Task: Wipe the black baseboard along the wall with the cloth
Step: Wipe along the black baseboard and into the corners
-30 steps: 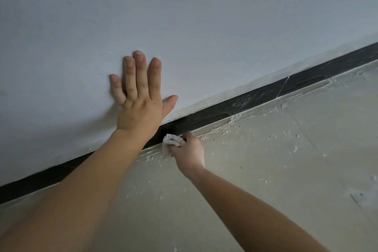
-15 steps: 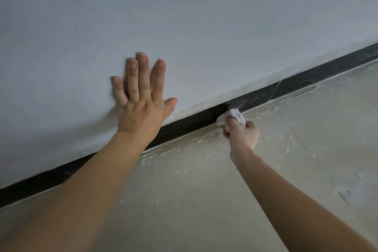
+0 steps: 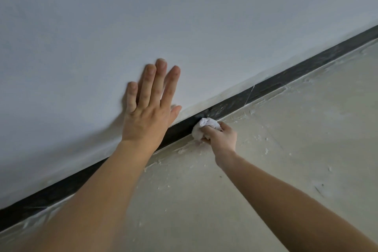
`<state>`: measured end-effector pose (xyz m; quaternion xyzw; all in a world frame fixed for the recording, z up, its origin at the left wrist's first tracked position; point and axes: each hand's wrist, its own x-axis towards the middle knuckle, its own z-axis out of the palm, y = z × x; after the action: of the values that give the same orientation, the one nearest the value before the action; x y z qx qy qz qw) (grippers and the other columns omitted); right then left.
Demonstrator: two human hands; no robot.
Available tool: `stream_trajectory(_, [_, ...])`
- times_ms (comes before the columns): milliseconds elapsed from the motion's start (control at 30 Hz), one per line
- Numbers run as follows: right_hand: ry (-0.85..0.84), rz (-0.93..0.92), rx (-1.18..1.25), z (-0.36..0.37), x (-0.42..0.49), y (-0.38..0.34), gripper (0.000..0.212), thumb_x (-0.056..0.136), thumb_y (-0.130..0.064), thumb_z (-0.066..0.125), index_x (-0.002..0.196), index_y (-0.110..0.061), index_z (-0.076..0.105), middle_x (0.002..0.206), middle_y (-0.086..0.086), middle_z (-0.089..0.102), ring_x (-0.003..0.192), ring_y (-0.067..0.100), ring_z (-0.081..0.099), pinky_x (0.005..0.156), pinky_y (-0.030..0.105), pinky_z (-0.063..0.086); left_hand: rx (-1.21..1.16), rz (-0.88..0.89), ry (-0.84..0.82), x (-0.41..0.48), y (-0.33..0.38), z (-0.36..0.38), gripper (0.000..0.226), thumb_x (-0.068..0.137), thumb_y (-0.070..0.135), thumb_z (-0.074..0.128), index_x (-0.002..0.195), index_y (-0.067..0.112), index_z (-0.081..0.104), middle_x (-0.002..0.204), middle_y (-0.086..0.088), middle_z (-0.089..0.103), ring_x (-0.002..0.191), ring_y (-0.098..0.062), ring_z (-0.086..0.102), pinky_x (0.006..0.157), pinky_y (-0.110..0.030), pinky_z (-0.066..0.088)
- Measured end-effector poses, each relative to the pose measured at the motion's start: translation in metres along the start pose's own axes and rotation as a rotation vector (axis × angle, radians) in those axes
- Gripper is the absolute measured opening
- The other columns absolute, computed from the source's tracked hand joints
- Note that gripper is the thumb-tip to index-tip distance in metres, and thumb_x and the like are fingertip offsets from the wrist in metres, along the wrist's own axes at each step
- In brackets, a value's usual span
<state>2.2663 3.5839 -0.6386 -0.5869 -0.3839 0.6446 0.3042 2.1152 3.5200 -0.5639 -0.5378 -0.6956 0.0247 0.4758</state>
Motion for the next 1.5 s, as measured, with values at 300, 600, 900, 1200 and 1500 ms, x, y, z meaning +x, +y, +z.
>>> stream_trajectory(300, [0.213,0.085,0.305,-0.045,0.039,-0.03,0.025,0.079,0.003,0.071,0.101,-0.005,0.062,0.101,0.012,0.066,0.097,0.026,0.067,0.077,0.032,0.06,0.002,0.006,-0.009,-0.001,0.0,-0.001,0.089,0.094,0.063,0.037,0.154,0.012,-0.003,0.152,-0.02,-0.029,0.14,-0.031,-0.03,0.112,-0.045,-0.02])
stream_trajectory(600, [-0.102,-0.197,-0.295,-0.008,-0.01,-0.007,0.022,0.075,-0.016,0.075,0.081,-0.002,0.059,0.07,0.008,0.063,0.065,0.019,0.058,0.063,0.047,0.056,0.038,-0.015,0.016,0.0,0.003,0.004,0.088,0.094,0.06,0.04,0.154,0.013,-0.004,0.153,-0.019,-0.028,0.141,-0.031,-0.028,0.113,-0.044,-0.018])
stream_trajectory(900, [-0.015,-0.339,-0.467,-0.033,0.021,-0.035,0.022,0.072,-0.009,0.076,0.067,-0.014,0.056,0.062,0.001,0.06,0.059,0.015,0.055,0.055,0.032,0.055,0.06,-0.014,0.027,-0.001,0.004,0.004,0.088,0.093,0.06,0.042,0.155,0.014,-0.001,0.154,-0.019,-0.025,0.142,-0.031,-0.026,0.114,-0.044,-0.016])
stream_trajectory(1200, [0.235,-0.152,-0.344,-0.067,0.038,-0.051,0.017,0.082,-0.012,0.071,0.075,-0.012,0.056,0.072,0.005,0.064,0.063,0.019,0.064,0.07,0.046,0.061,0.04,-0.023,0.036,-0.001,0.005,0.006,0.089,0.093,0.06,0.043,0.155,0.014,-0.001,0.154,-0.019,-0.025,0.142,-0.031,-0.026,0.114,-0.044,-0.016])
stream_trajectory(1500, [0.025,-0.264,-0.413,-0.031,0.016,-0.042,0.021,0.075,-0.013,0.077,0.071,-0.01,0.056,0.07,0.004,0.062,0.064,0.016,0.059,0.06,0.039,0.059,0.04,-0.03,0.033,-0.002,0.007,0.006,0.089,0.092,0.058,0.045,0.155,0.016,0.0,0.154,-0.018,-0.025,0.142,-0.031,-0.027,0.114,-0.044,-0.016])
